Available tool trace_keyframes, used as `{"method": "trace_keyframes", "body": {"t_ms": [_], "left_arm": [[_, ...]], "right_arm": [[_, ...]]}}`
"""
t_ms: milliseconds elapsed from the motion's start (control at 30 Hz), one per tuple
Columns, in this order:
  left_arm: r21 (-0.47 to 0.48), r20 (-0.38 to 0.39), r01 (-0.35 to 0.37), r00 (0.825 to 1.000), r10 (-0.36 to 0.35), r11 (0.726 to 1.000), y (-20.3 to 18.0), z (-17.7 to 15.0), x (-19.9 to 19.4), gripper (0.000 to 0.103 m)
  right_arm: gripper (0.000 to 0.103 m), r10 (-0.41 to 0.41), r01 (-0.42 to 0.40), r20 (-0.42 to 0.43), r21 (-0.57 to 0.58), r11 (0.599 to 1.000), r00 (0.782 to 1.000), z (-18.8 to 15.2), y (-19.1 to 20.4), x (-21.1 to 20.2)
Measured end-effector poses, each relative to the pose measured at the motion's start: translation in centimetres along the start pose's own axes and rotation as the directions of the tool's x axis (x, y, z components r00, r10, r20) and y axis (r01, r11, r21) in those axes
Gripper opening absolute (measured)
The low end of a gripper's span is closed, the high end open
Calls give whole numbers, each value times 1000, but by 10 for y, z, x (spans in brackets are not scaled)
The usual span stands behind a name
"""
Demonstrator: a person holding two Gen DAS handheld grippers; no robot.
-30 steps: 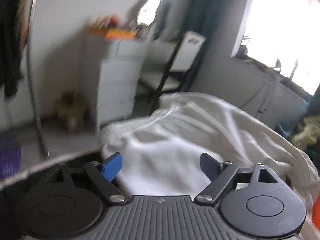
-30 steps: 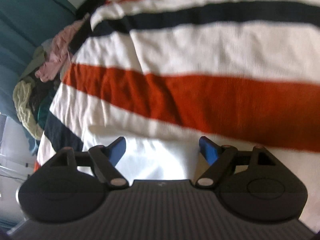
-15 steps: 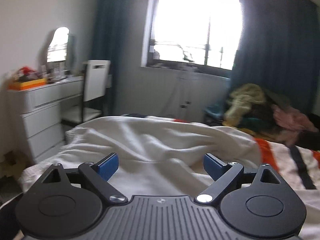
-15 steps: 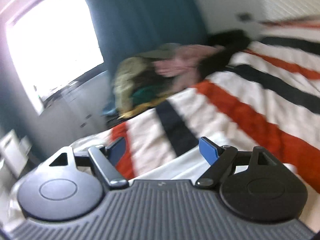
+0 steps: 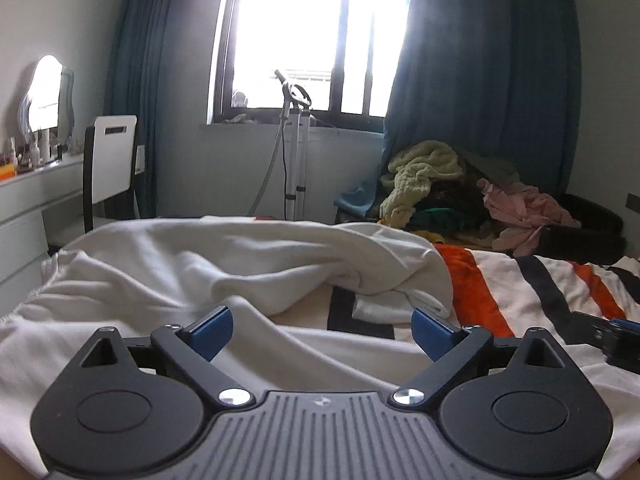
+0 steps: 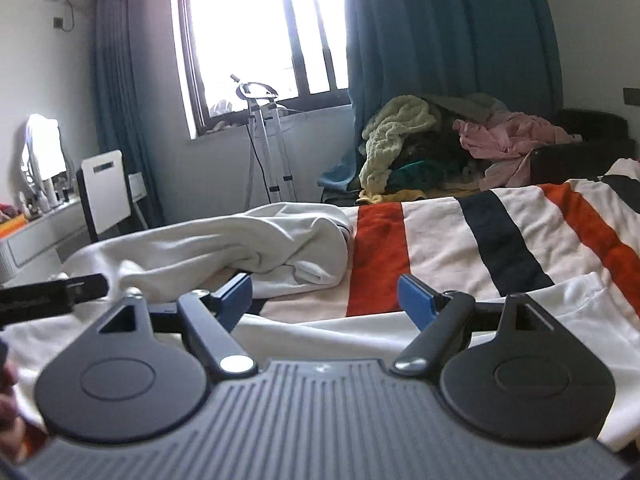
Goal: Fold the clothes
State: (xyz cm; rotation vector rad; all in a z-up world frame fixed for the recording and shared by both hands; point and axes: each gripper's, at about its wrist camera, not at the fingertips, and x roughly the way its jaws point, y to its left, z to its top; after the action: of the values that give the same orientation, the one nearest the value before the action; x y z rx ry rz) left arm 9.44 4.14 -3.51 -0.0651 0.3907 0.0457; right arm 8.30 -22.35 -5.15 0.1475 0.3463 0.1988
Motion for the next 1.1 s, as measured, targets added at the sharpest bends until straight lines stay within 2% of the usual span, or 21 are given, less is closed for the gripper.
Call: {"method": "trace_keyframes", "body": {"t_ms": [267, 567, 867, 1100], "left_arm": [[82, 17, -74, 997, 73, 994, 3, -3, -11, 97], [85, -4, -40, 999, 40, 996, 7, -5, -17, 97], [57, -28, -9, 1000, 10, 998, 9, -12, -15, 97], [84, -53, -10, 998, 15, 996, 1, -22, -7, 97]], "right_arm": [[82, 0, -1, -24, -52, 999, 1000, -13, 13, 13], [82, -27, 25, -30, -57, 998, 999, -15, 14, 17], [82, -106, 102, -76, -61, 993, 991, -18, 8, 27], [82, -105, 102, -74, -53, 993, 992, -17, 5, 26]]}}
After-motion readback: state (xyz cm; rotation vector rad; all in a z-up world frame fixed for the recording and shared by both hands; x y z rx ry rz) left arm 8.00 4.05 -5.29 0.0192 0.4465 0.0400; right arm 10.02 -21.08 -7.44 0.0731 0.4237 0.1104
